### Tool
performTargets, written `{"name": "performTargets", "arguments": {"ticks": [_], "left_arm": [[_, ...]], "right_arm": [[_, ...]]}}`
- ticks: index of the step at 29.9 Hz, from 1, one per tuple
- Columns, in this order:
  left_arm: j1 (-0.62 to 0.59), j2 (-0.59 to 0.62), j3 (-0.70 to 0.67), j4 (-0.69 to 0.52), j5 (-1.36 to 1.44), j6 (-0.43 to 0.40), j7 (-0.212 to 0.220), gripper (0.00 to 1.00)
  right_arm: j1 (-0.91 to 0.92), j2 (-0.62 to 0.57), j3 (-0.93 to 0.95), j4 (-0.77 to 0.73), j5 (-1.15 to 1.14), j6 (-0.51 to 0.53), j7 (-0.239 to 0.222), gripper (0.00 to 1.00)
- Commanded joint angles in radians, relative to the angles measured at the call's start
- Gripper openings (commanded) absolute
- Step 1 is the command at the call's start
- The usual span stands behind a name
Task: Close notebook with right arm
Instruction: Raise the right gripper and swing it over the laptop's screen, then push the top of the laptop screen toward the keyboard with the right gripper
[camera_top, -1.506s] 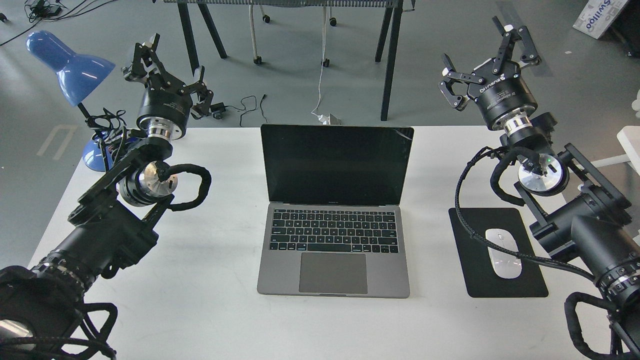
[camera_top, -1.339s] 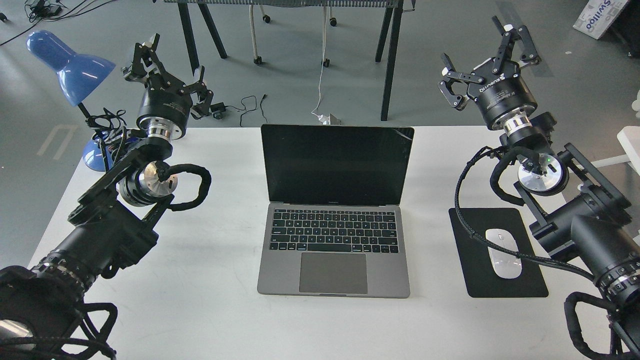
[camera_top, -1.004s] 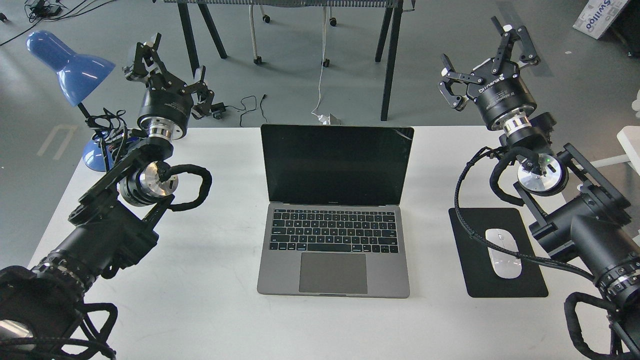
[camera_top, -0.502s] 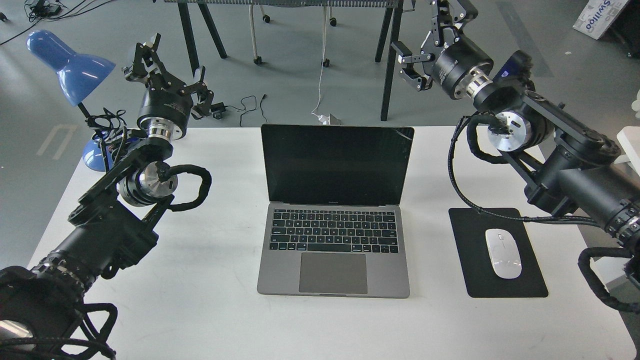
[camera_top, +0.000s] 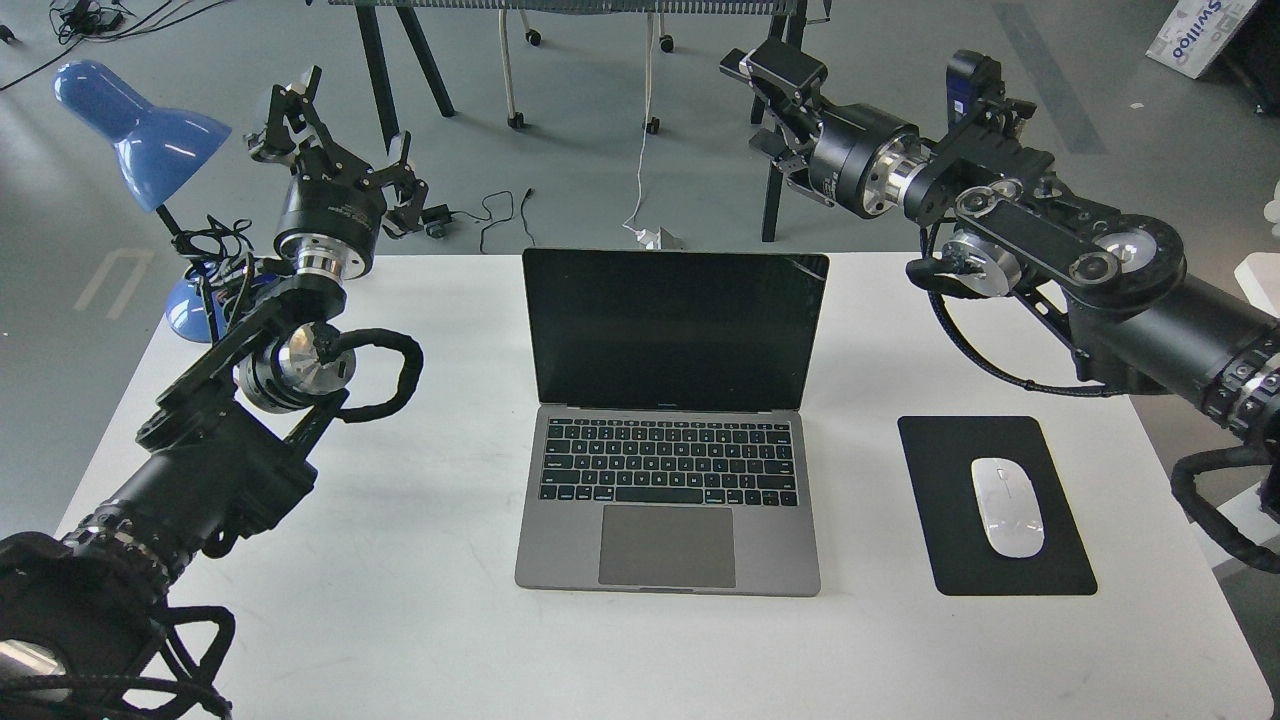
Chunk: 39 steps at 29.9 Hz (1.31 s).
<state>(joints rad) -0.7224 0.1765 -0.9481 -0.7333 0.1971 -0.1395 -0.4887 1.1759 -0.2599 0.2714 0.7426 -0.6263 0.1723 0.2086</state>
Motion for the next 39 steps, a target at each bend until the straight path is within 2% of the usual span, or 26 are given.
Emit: {"name": "performTargets", "arguments": {"ticks": [1,11,25,30,39], "left_arm": [[0.000,0.000,0.000,0.000,0.001,0.000,0.000,1.00],[0.000,0.000,0.000,0.000,-0.002,0.000,0.000,1.00],[0.000,0.000,0.000,0.000,-0.002,0.000,0.000,1.00],[0.000,0.000,0.000,0.000,-0.002,0.000,0.000,1.00],[0.000,0.001,0.000,0.000,-0.004,0.000,0.000,1.00]], "right_arm": [[-0.002,0.002,-0.035,0.000,-0.038,0.006,0.000,1.00],[0.001,0.001,-0.182,0.003,-0.038,0.013,0.003,1.00],[0.004,-0.002,-0.195,0.023,-0.035,0.062,0.005,1.00],[-0.002,-0.036,-0.211,0.101,-0.035,0.124,0.005,1.00],[-0.010,-0.090,-0.303,0.205,-0.035,0.147,0.005,1.00]]}}
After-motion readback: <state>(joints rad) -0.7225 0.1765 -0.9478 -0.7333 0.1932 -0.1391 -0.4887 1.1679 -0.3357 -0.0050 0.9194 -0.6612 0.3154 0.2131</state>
